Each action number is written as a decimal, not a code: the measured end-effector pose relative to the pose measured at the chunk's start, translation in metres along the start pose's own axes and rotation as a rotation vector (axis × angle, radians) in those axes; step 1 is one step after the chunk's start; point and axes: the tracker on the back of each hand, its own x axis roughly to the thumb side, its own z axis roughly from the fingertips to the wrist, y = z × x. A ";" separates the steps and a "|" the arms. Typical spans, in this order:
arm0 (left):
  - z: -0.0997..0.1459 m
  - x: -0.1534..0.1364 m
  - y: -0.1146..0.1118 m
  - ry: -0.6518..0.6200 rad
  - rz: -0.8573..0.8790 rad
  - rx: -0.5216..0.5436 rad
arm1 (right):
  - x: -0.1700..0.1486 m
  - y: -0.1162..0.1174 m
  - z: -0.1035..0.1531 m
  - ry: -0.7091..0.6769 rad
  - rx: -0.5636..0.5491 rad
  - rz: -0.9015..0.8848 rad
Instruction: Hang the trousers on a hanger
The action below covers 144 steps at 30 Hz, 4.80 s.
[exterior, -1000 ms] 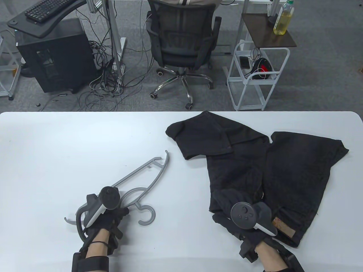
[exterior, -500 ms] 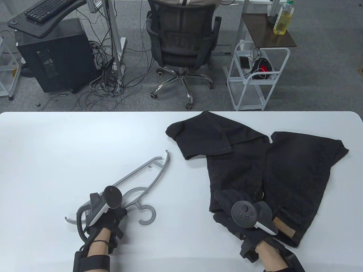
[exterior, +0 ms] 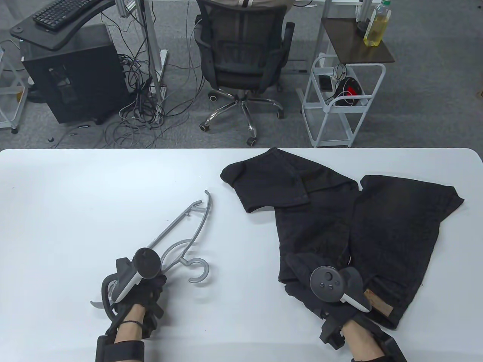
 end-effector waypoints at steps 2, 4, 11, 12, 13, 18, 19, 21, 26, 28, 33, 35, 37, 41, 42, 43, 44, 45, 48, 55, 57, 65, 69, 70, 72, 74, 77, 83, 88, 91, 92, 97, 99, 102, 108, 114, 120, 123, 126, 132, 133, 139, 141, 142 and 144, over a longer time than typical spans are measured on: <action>0.001 0.000 0.002 -0.006 0.039 0.026 | -0.001 -0.001 0.000 0.003 -0.003 -0.005; 0.004 0.000 0.005 -0.019 0.057 0.060 | -0.002 -0.001 0.000 0.006 -0.003 -0.010; 0.013 0.001 0.015 -0.083 0.096 0.200 | -0.005 0.003 -0.002 0.008 0.034 -0.050; 0.013 0.001 0.016 -0.089 0.108 0.211 | -0.006 0.003 -0.002 0.007 0.037 -0.062; 0.015 0.002 0.017 -0.099 0.132 0.229 | -0.007 0.003 -0.002 0.009 0.038 -0.078; 0.019 0.005 0.024 -0.138 0.155 0.290 | -0.012 0.002 -0.003 0.028 0.037 -0.096; 0.020 0.005 0.025 -0.144 0.159 0.302 | -0.013 0.002 -0.003 0.032 0.039 -0.100; 0.022 0.006 0.027 -0.150 0.165 0.319 | -0.014 0.002 -0.003 0.033 0.048 -0.108; 0.028 0.010 0.033 -0.181 0.192 0.376 | -0.017 0.000 -0.004 0.045 0.052 -0.114; 0.031 0.012 0.034 -0.191 0.196 0.391 | -0.018 -0.002 -0.003 0.053 0.043 -0.117; 0.039 0.017 0.039 -0.225 0.207 0.420 | -0.024 -0.008 -0.002 0.079 0.021 -0.134; 0.043 0.020 0.041 -0.244 0.218 0.436 | -0.027 -0.011 -0.001 0.094 0.009 -0.146; 0.046 0.022 0.043 -0.261 0.221 0.450 | -0.031 -0.014 0.000 0.110 -0.001 -0.154; 0.053 0.031 0.045 -0.301 0.211 0.466 | -0.040 -0.021 0.003 0.150 -0.022 -0.173; 0.054 0.033 0.045 -0.314 0.204 0.473 | -0.042 -0.023 0.003 0.161 -0.031 -0.179; 0.055 0.034 0.046 -0.319 0.201 0.475 | -0.044 -0.024 0.004 0.168 -0.035 -0.183; 0.057 0.036 0.046 -0.329 0.201 0.472 | -0.047 -0.026 0.004 0.180 -0.038 -0.191; 0.058 0.038 0.046 -0.337 0.199 0.474 | -0.049 -0.027 0.005 0.189 -0.042 -0.199; 0.062 0.043 0.048 -0.365 0.195 0.486 | -0.056 -0.031 0.006 0.214 -0.058 -0.214; 0.067 0.055 0.047 -0.423 0.175 0.478 | -0.072 -0.038 0.011 0.316 -0.069 -0.192; 0.068 0.057 0.047 -0.433 0.169 0.475 | -0.078 -0.039 0.013 0.370 -0.050 -0.160; 0.073 0.061 0.048 -0.457 0.180 0.479 | -0.118 -0.036 0.021 0.649 0.043 -0.135; 0.073 0.062 0.048 -0.466 0.180 0.481 | -0.130 -0.032 0.024 0.741 0.108 -0.103; 0.073 0.062 0.048 -0.468 0.178 0.480 | -0.134 -0.031 0.025 0.762 0.127 -0.109; 0.073 0.062 0.048 -0.472 0.176 0.478 | -0.139 -0.031 0.028 0.786 0.147 -0.131; 0.073 0.063 0.047 -0.476 0.176 0.475 | -0.144 -0.033 0.032 0.816 0.136 -0.143; 0.073 0.063 0.047 -0.480 0.177 0.472 | -0.148 -0.035 0.037 0.854 0.156 -0.144; 0.073 0.064 0.046 -0.487 0.173 0.460 | -0.158 -0.035 0.042 0.908 0.193 -0.180; 0.073 0.064 0.046 -0.490 0.176 0.458 | -0.163 -0.022 0.040 0.895 0.313 -0.228; 0.073 0.065 0.045 -0.494 0.171 0.453 | -0.159 -0.014 0.032 0.889 0.383 -0.167; 0.073 0.066 0.045 -0.496 0.171 0.451 | -0.156 -0.013 0.030 0.893 0.397 -0.112; 0.073 0.067 0.044 -0.508 0.172 0.439 | -0.141 -0.008 0.022 0.825 0.411 -0.034; 0.073 0.068 0.044 -0.515 0.170 0.431 | -0.135 -0.008 0.020 0.803 0.384 0.001; 0.073 0.069 0.043 -0.524 0.167 0.422 | -0.126 -0.008 0.017 0.739 0.352 -0.001; 0.075 0.076 0.039 -0.590 0.170 0.391 | -0.114 -0.019 0.015 0.611 0.143 -0.137; 0.079 0.087 0.036 -0.706 0.183 0.325 | -0.100 -0.030 0.017 0.566 -0.016 -0.098; 0.086 0.107 0.025 -0.781 0.113 0.300 | -0.071 -0.039 0.017 0.451 -0.090 -0.051; 0.090 0.116 0.018 -0.814 0.086 0.290 | -0.052 -0.040 0.016 0.374 -0.114 -0.027; 0.092 0.123 0.013 -0.841 0.067 0.277 | -0.034 -0.035 0.013 0.293 -0.123 -0.012; 0.091 0.131 0.002 -0.858 0.040 0.223 | 0.009 -0.014 0.007 0.078 -0.132 -0.097; 0.091 0.132 0.001 -0.859 0.043 0.208 | 0.013 -0.011 0.007 0.052 -0.125 -0.131; 0.082 0.125 0.000 -0.829 0.051 0.202 | 0.007 -0.010 0.006 -0.077 0.100 -0.314; 0.079 0.123 -0.001 -0.818 0.068 0.188 | -0.005 -0.023 0.014 -0.051 0.178 -0.362; 0.077 0.122 -0.001 -0.814 0.073 0.182 | -0.011 -0.028 0.018 -0.045 0.230 -0.369; 0.075 0.121 -0.002 -0.802 0.082 0.175 | -0.020 -0.032 0.023 -0.008 0.299 -0.310</action>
